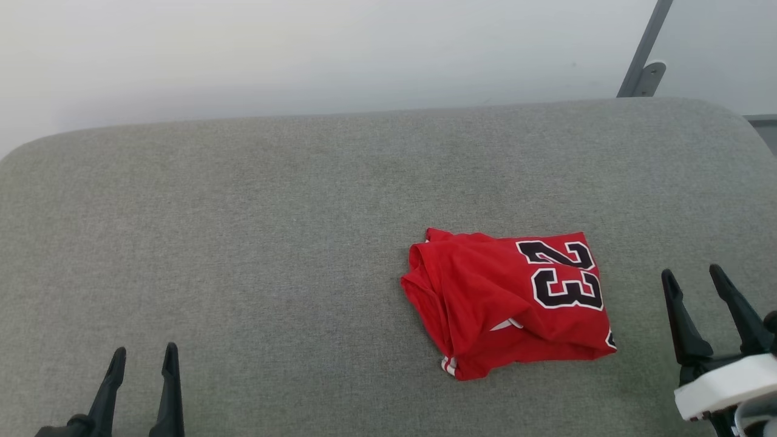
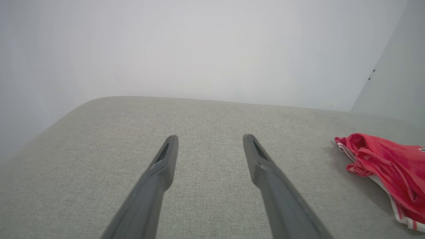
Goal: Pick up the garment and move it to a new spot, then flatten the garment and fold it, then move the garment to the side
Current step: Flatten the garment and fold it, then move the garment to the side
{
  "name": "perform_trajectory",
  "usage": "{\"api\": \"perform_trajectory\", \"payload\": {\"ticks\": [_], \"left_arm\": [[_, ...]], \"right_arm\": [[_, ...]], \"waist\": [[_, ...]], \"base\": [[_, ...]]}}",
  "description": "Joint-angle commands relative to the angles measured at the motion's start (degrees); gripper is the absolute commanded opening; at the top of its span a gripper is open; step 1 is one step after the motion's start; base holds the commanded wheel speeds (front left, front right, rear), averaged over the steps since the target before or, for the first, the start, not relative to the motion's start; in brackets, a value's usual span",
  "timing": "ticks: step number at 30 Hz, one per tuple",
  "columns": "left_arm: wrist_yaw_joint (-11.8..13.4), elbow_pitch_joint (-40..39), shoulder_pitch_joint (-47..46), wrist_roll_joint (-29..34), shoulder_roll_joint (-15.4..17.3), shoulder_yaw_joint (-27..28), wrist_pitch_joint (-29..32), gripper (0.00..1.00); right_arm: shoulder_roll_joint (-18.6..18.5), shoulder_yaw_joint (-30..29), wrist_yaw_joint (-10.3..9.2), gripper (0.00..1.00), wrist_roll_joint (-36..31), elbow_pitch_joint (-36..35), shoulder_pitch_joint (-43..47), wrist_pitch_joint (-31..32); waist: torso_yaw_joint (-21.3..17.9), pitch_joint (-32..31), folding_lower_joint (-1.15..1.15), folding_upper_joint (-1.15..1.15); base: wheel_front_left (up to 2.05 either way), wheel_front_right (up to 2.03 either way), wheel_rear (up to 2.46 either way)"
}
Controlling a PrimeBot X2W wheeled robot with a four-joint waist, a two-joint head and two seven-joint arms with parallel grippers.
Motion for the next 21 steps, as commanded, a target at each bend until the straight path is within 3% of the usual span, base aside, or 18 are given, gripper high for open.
{"api": "perform_trajectory", "payload": {"ticks": [1, 21], "left_arm": [[0.1, -0.5, 0.6, 0.4, 0.1, 0.2, -0.1, 1.00], [0.1, -1.5, -0.5, 0.8, -0.7, -1.1, -0.1, 1.00]], "right_arm": [[0.4, -0.4, -0.03, 1.00, -0.4, -0.6, 0.7, 0.4], [3.3, -3.8, -0.03, 1.00, -2.1, -6.8, 3.0, 7.0]], "waist": [[0.1, 0.1, 0.00, 0.00], [1.2, 0.7, 0.00, 0.00]], "base": [[0.00, 0.00, 0.00], [0.00, 0.00, 0.00]]}}
